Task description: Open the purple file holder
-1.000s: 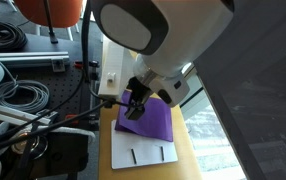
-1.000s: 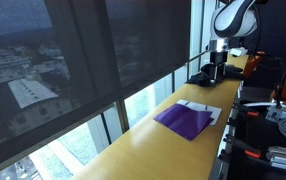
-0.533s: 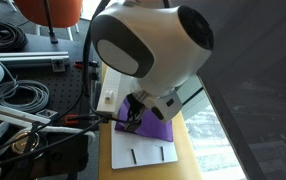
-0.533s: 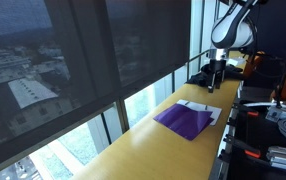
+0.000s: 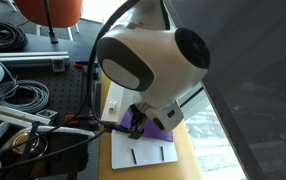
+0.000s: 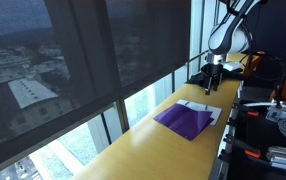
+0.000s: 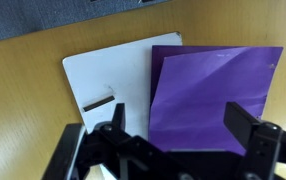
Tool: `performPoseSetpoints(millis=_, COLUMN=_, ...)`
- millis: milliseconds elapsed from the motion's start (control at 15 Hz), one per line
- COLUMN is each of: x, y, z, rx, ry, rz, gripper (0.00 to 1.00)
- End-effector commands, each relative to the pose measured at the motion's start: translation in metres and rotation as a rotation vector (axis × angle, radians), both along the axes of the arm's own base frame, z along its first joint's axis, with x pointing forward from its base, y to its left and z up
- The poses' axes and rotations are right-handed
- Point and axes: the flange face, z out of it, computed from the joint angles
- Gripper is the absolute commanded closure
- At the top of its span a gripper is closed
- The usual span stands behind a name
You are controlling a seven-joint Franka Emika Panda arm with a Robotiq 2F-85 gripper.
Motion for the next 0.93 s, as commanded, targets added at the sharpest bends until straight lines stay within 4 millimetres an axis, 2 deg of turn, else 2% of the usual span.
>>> performPoseSetpoints(millis=0, x=0.015, y=-0.003, z=-0.004, rx=0.002, ry=-0.030, rz=-0.048, gripper=0.00)
performPoseSetpoints(millis=133, x=0.021, y=0.005, z=0.001, rx=0.004, ry=-0.036, rz=-0.064, gripper=0.00)
performPoseSetpoints(millis=333, x=0.025, y=0.040, z=0.008, rx=-0.003, ry=-0.054, rz=-0.063, gripper=0.00)
performPoseSetpoints(millis=733, x=0.040, y=0.111, z=0.010, rx=-0.006, ry=-0.077, rz=-0.057, gripper=0.00)
performPoseSetpoints(millis=867, x=0.043, y=0.127, z=0.007, rx=-0.010, ry=-0.075, rz=-0.050, gripper=0.00)
